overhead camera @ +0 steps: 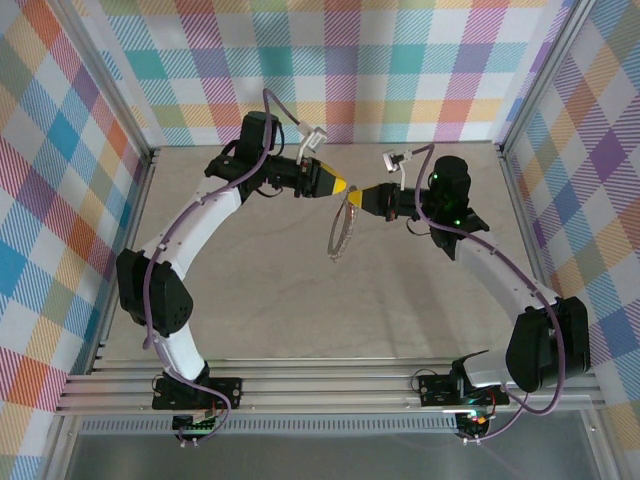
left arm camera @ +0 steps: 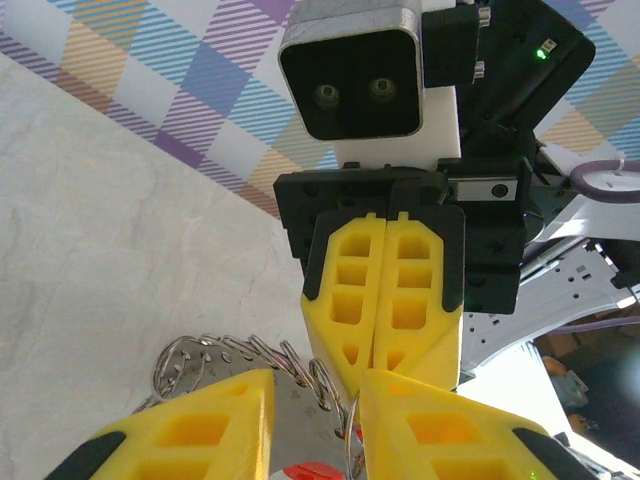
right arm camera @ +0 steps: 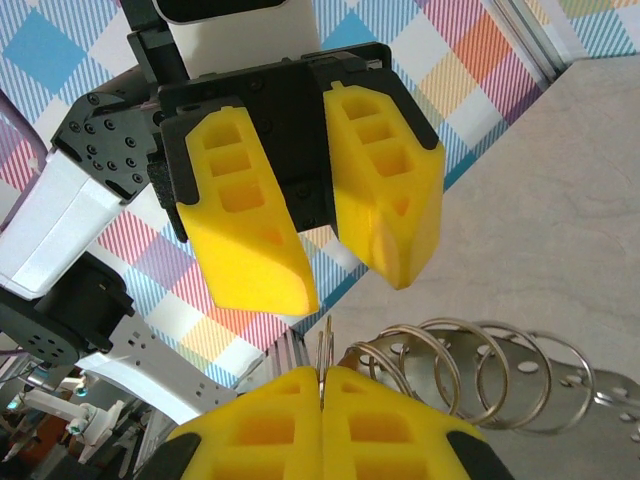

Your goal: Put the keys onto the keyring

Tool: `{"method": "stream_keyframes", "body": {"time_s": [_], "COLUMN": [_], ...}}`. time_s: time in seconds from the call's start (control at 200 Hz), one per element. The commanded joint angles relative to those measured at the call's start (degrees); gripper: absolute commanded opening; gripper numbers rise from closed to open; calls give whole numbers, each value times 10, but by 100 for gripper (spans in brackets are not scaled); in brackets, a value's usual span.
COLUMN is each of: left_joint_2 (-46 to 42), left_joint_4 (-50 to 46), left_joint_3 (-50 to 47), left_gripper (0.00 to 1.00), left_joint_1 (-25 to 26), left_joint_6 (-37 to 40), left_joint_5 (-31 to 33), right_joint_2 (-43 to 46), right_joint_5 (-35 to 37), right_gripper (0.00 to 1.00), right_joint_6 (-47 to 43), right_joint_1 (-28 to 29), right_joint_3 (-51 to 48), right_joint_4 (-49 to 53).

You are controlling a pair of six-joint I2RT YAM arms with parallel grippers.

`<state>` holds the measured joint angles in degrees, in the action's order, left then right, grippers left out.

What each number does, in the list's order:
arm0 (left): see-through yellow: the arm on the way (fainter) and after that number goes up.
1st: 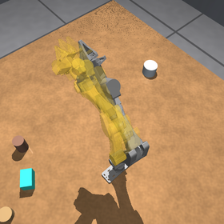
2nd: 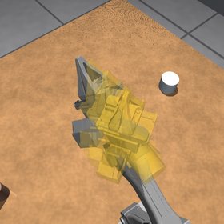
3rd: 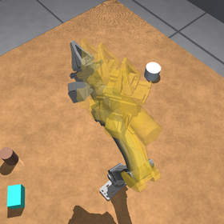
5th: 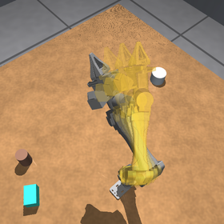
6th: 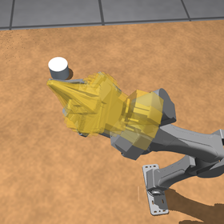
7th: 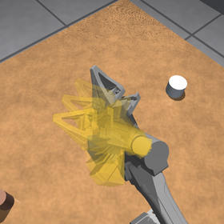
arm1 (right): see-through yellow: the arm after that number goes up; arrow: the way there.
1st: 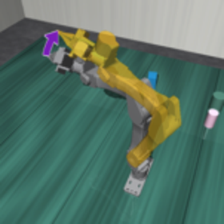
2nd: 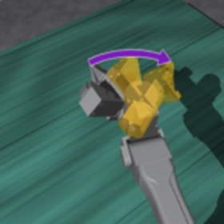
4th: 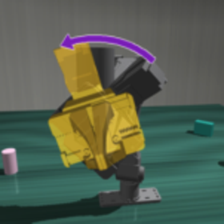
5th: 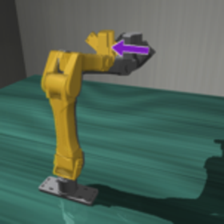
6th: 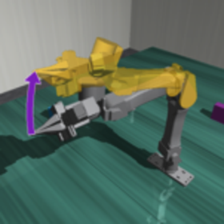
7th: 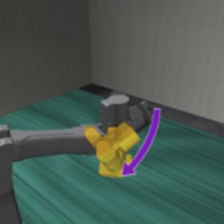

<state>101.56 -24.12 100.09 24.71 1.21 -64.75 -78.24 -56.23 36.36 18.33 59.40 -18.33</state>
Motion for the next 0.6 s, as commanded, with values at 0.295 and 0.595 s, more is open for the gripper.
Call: {"method": "stream_keyframes", "body": {"time_s": [0.295, 0.595], "left_joint_2": [9, 13], "left_joint_4": [-64, -80], "left_joint_3": [36, 42], "left_gripper": [27, 27], "left_joint_1": [12, 16], "left_joint_6": [47, 57], "left_joint_5": [-34, -37], "right_joint_2": [-1, -1], "right_joint_5": [-4, -3], "right_gripper": [0, 0], "right_joint_6": [-10, -10], "right_joint_1": [-5, -7], "right_joint_3": [24, 23], "right_joint_4": [-29, -28]}}
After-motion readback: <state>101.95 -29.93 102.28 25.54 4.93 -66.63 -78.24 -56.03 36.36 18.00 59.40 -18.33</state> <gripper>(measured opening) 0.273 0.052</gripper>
